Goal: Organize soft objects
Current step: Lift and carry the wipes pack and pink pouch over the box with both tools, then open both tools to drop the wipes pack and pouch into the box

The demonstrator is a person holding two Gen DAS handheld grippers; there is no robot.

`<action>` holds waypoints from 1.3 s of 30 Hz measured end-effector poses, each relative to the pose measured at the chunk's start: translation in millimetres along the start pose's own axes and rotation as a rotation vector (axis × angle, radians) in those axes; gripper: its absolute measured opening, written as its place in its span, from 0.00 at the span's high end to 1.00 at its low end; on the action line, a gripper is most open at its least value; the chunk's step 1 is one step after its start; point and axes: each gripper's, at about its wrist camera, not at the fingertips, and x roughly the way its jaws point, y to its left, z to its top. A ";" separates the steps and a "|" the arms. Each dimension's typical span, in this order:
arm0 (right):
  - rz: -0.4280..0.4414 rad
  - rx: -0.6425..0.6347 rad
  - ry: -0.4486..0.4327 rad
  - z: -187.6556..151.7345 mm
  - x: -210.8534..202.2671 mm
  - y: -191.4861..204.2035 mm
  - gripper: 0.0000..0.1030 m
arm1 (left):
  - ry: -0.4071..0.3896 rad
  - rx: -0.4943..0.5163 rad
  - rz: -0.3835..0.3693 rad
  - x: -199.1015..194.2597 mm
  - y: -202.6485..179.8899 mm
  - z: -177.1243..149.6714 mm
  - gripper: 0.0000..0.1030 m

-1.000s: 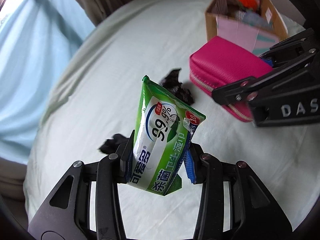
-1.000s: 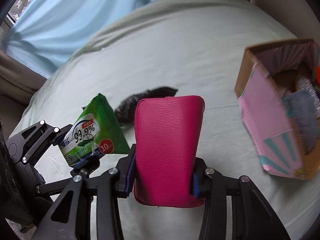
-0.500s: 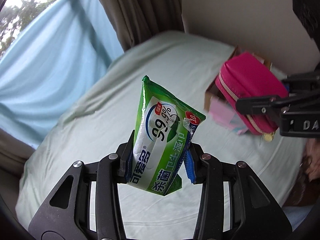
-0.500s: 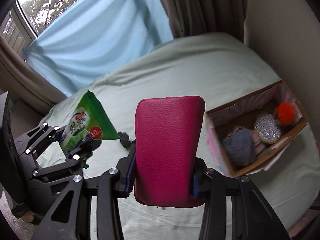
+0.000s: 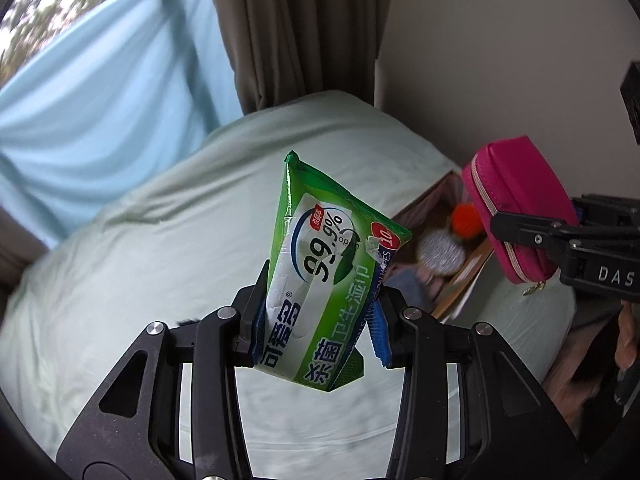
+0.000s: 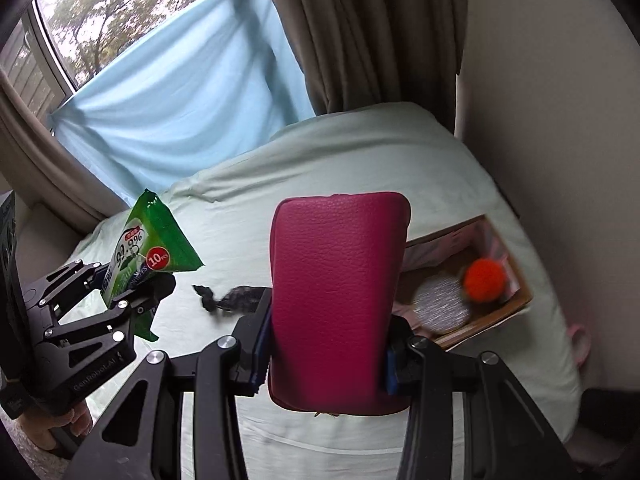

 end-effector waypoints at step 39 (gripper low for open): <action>0.040 0.007 0.509 36.1 206.1 -195.6 0.54 | 0.515 -0.335 -0.027 270.0 -124.3 -3.8 0.51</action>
